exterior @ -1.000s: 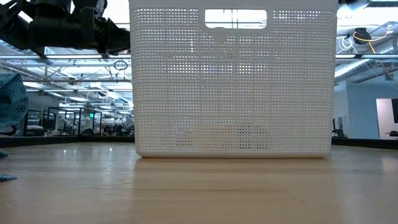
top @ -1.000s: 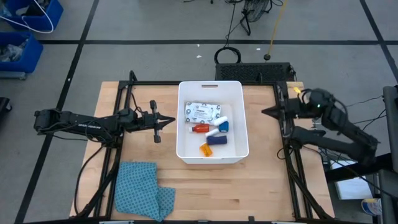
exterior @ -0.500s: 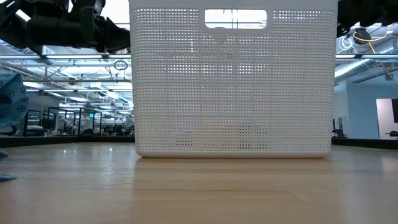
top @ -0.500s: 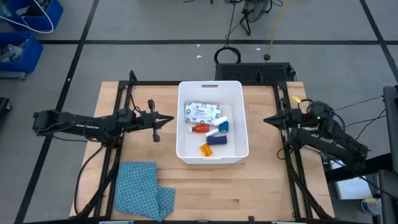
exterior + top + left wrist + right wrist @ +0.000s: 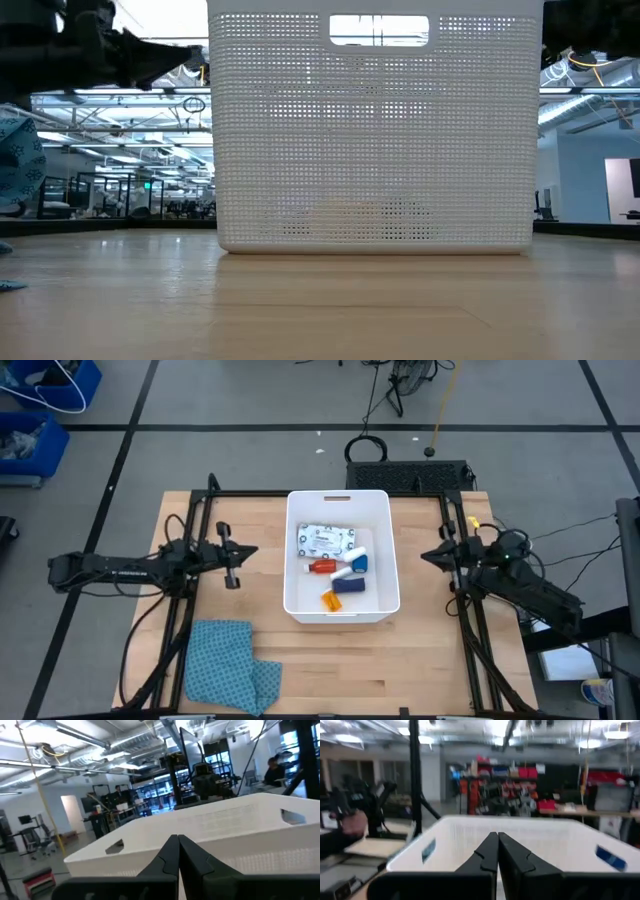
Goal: Pick & place medical supplies in basket/bin
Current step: Return to Home Position
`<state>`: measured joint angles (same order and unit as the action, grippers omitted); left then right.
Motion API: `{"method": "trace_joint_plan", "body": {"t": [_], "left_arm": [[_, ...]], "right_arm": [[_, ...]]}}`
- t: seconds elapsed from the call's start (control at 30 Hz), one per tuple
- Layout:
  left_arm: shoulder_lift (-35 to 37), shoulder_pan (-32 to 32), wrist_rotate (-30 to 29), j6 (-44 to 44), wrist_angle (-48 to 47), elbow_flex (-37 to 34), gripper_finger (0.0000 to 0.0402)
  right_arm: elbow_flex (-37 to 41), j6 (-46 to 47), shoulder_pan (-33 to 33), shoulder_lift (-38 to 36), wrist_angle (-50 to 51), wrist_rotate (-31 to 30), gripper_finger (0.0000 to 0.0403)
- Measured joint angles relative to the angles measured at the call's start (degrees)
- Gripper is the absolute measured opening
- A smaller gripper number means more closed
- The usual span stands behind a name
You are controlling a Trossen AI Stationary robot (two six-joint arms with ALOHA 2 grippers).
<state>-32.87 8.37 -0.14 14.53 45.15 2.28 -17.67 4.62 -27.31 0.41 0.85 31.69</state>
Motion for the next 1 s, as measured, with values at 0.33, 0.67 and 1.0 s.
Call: {"method": "trace_joint_plan", "body": {"t": [0.33,0.67,1.0], "left_arm": [[0.55,4.71,6.69,-2.65,-3.25,-1.73,0.0001],[0.57,4.42,4.11,-1.45,-5.23,-1.73,0.0001],[13.29,-2.03,-1.95,3.74,-10.34,-1.09,0.0001]], "right_arm": [[12.48,1.83,0.04,0.23,-10.1,-3.31,0.0],[16.54,-0.93,0.17,0.19,-13.11,-4.9,0.0],[9.59,-3.37,3.5,-0.31,-6.89,-3.24,0.0]]}}
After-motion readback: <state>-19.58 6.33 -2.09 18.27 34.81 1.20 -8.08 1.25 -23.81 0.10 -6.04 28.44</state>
